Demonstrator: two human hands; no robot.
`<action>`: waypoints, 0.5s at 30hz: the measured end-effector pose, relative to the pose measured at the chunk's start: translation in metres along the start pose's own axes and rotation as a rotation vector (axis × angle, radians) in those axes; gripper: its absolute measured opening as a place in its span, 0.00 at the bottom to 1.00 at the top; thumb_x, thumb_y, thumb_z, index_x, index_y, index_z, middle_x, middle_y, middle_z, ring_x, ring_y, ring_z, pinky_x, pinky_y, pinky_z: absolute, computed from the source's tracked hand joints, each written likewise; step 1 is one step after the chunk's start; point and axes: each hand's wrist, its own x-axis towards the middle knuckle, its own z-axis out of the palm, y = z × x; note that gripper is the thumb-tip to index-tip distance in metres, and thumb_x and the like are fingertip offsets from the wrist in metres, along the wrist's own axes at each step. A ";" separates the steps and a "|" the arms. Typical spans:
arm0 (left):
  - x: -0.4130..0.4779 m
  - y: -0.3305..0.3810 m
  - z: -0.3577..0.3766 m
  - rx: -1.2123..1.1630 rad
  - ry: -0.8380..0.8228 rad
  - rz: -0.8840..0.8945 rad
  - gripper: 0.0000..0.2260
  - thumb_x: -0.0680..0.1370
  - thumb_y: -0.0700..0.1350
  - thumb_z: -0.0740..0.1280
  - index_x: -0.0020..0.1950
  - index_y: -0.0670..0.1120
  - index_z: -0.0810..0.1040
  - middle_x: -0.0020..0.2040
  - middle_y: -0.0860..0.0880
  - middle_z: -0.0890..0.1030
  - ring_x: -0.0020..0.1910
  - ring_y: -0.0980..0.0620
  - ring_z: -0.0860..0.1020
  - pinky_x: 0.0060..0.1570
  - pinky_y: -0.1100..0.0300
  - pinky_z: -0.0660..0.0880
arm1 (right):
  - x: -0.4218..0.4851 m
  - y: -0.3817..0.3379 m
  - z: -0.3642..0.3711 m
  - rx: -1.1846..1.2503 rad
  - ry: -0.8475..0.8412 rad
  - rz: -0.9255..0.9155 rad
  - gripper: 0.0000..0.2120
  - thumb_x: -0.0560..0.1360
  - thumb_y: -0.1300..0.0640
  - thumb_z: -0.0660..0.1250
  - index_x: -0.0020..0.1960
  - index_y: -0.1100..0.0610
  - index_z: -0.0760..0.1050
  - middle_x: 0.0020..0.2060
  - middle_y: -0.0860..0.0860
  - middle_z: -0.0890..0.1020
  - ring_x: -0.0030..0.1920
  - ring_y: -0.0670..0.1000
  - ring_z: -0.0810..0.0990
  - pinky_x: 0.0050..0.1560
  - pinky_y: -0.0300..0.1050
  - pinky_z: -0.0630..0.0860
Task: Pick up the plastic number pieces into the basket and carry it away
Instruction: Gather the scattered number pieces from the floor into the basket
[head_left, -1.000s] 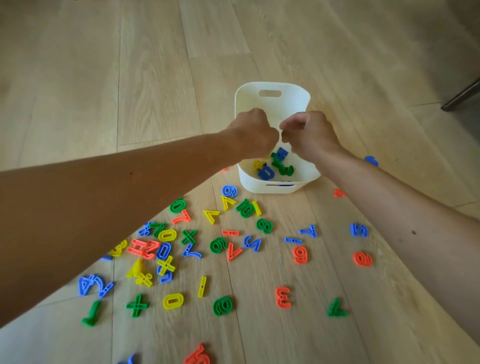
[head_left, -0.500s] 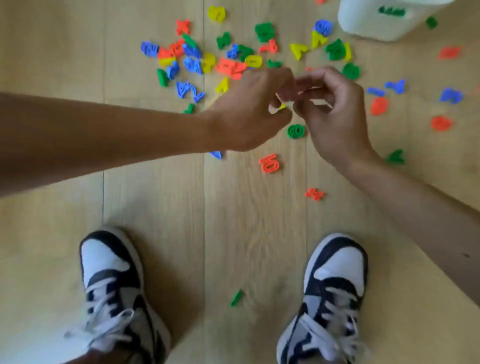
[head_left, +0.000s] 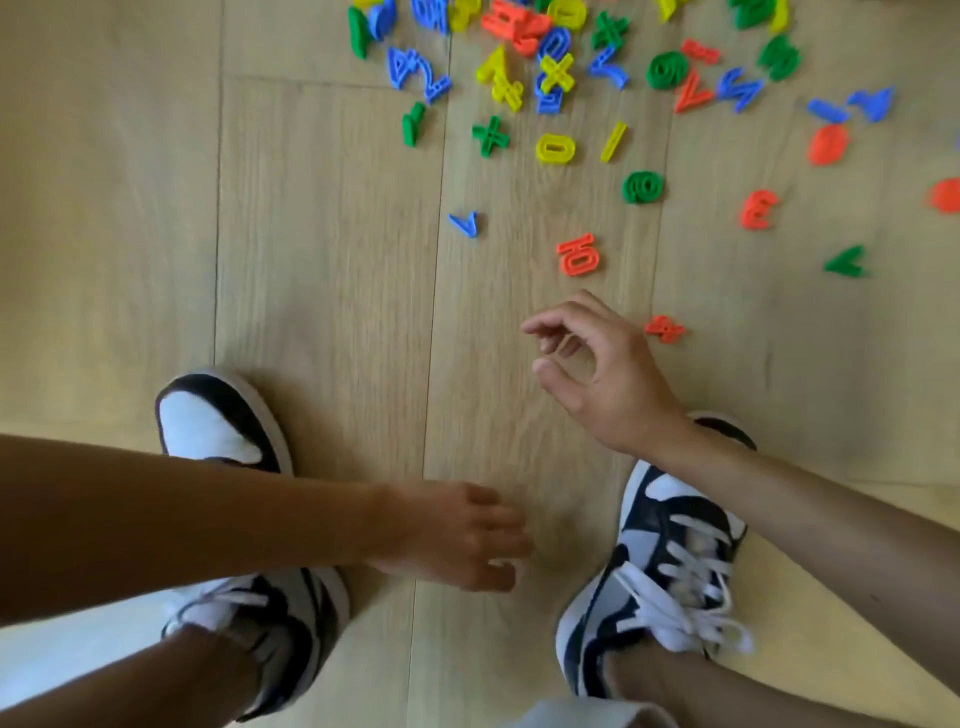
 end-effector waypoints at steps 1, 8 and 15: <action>0.000 -0.001 0.005 0.023 -0.011 0.025 0.08 0.75 0.43 0.70 0.54 0.48 0.78 0.56 0.47 0.78 0.56 0.46 0.74 0.54 0.55 0.77 | 0.003 -0.001 -0.001 0.001 0.004 -0.006 0.12 0.72 0.66 0.69 0.55 0.59 0.79 0.46 0.47 0.76 0.44 0.48 0.79 0.47 0.49 0.77; -0.001 -0.016 0.008 0.102 0.076 0.000 0.07 0.77 0.38 0.62 0.42 0.48 0.76 0.44 0.51 0.78 0.45 0.50 0.74 0.42 0.59 0.76 | 0.036 -0.001 -0.018 -0.065 0.107 -0.050 0.11 0.71 0.67 0.68 0.53 0.59 0.79 0.45 0.53 0.77 0.43 0.50 0.78 0.46 0.47 0.76; 0.001 -0.064 -0.023 0.180 0.171 -0.109 0.09 0.82 0.38 0.57 0.51 0.46 0.76 0.48 0.50 0.78 0.47 0.49 0.76 0.46 0.56 0.77 | 0.067 0.017 -0.047 -0.401 0.094 0.010 0.13 0.69 0.58 0.69 0.54 0.53 0.78 0.50 0.49 0.75 0.52 0.52 0.77 0.51 0.53 0.77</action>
